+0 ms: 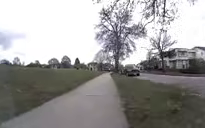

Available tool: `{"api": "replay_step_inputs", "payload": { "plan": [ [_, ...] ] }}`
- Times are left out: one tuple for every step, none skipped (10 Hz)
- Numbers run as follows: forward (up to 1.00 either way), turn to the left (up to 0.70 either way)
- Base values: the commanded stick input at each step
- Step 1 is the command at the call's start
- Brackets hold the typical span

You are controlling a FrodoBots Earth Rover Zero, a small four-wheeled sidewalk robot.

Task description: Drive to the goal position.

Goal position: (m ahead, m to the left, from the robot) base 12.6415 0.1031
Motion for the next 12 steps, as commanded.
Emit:
{"api": "replay_step_inputs", "payload": {
  "plan": [
    [0.85, 0.00],
    [0.85, 0.00],
    [0.85, 0.00],
    [0.85, 0.00],
    [0.85, 0.00],
    [0.85, 0.00],
    [0.85, 0.00],
    [0.85, 0.00],
    [0.85, 0.00],
    [0.85, 0.00],
    [0.85, 0.00],
    [0.85, -0.01]
  ]
}}
